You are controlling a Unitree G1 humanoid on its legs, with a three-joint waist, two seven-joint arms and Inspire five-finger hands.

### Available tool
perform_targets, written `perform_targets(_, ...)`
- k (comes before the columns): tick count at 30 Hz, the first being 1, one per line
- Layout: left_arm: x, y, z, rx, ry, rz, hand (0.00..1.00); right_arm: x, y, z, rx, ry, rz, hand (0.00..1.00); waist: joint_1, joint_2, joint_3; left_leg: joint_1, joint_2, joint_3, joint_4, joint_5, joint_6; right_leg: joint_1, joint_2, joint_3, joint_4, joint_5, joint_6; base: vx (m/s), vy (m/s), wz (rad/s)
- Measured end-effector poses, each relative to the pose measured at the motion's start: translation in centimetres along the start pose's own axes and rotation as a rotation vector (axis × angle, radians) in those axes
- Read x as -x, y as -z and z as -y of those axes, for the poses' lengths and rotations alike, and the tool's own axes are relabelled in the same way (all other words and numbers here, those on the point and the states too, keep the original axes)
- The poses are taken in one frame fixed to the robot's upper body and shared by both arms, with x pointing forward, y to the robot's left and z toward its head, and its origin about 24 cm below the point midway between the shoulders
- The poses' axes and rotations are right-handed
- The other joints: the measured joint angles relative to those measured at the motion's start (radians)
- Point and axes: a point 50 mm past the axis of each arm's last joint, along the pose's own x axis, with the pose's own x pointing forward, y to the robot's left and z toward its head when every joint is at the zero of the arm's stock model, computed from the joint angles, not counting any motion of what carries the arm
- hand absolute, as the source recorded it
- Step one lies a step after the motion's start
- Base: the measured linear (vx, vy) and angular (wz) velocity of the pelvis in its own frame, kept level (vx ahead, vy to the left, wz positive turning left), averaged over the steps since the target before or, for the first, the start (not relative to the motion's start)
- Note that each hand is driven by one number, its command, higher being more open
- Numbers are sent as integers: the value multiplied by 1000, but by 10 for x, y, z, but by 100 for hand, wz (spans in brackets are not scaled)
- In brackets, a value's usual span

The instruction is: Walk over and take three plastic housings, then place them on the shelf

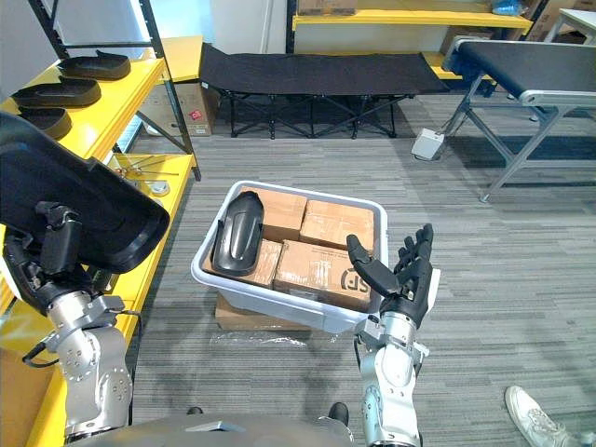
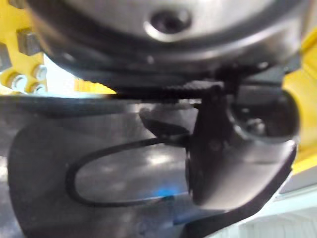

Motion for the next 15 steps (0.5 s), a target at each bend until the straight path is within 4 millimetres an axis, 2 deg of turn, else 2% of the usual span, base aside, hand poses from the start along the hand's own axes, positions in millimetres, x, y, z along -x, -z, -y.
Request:
perform_targets(3,-1,-7,3,6,52,30,0,-3,0,-12,-6,-76,-8,100,23,12,6,-16,-1,-21,3,3,1,2,0,-19,0,0,1,-4,1,17)
perform_targets(6,4,-8,0,-11,70,19,0,-4,0,-37,-14,-201,-16,100,41,22,10,-20,-3,-45,8,5,0,19,0,-42,0,2,6,12,-2,23)
perform_targets(9,9,-9,-5,-31,78,7,0,-1,0,-62,-31,-321,-15,100,63,23,10,-36,-11,-95,14,5,0,46,-2,-87,1,-6,11,23,1,46)
perform_targets(11,15,-9,-14,-61,72,-17,0,4,0,-82,-35,-416,-12,100,100,22,10,-37,-19,-126,14,6,-1,73,-6,-117,1,-14,19,27,7,41)
perform_targets(14,20,-13,-24,-95,67,-28,0,9,-1,-98,-50,-497,-8,100,135,19,12,-44,-34,-171,14,5,1,100,-14,-165,1,-31,28,16,4,49)
perform_targets(15,21,-15,-26,-103,67,-25,0,9,-2,-101,-53,-508,-3,100,137,19,13,-50,-37,-184,14,5,2,106,-14,-177,1,-34,30,14,0,47)
